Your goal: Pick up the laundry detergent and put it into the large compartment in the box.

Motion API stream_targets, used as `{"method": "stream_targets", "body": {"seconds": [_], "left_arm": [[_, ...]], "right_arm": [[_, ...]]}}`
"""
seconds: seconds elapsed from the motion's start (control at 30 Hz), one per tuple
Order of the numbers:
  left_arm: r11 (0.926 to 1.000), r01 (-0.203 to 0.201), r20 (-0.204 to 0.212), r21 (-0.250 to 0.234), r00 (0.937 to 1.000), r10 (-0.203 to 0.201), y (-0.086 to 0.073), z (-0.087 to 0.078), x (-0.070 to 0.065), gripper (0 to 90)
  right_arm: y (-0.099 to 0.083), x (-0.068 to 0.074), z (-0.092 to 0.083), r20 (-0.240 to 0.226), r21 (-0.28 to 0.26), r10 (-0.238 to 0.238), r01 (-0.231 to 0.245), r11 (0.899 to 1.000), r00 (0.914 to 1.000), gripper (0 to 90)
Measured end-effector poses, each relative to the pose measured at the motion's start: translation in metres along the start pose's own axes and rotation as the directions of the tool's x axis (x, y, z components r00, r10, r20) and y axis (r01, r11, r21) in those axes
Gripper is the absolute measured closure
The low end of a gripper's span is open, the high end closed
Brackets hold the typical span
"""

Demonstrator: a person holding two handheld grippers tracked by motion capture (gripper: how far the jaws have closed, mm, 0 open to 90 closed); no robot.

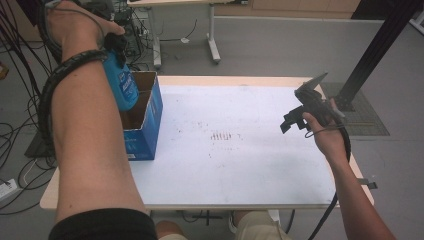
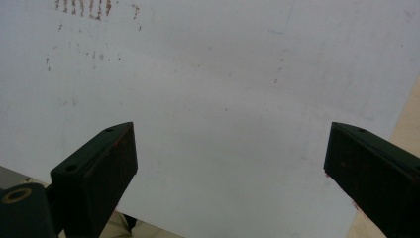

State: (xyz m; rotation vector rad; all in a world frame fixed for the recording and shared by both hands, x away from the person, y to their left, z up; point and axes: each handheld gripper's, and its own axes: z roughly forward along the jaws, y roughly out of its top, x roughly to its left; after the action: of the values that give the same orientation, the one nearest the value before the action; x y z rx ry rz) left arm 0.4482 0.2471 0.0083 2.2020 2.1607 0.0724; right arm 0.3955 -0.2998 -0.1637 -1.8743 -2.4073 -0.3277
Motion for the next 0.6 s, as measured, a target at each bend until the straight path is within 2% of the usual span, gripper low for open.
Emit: {"method": "stream_targets", "body": {"seconds": [0.6], "left_arm": [[0.9999,-0.002,-0.005,0.011,1.0,0.002,-0.007,0.05,0.002,37.6]], "right_arm": [[0.004,0.008,0.003,0.006,0.013,-0.012,0.012,1.0,0.9999,6.1]]}}
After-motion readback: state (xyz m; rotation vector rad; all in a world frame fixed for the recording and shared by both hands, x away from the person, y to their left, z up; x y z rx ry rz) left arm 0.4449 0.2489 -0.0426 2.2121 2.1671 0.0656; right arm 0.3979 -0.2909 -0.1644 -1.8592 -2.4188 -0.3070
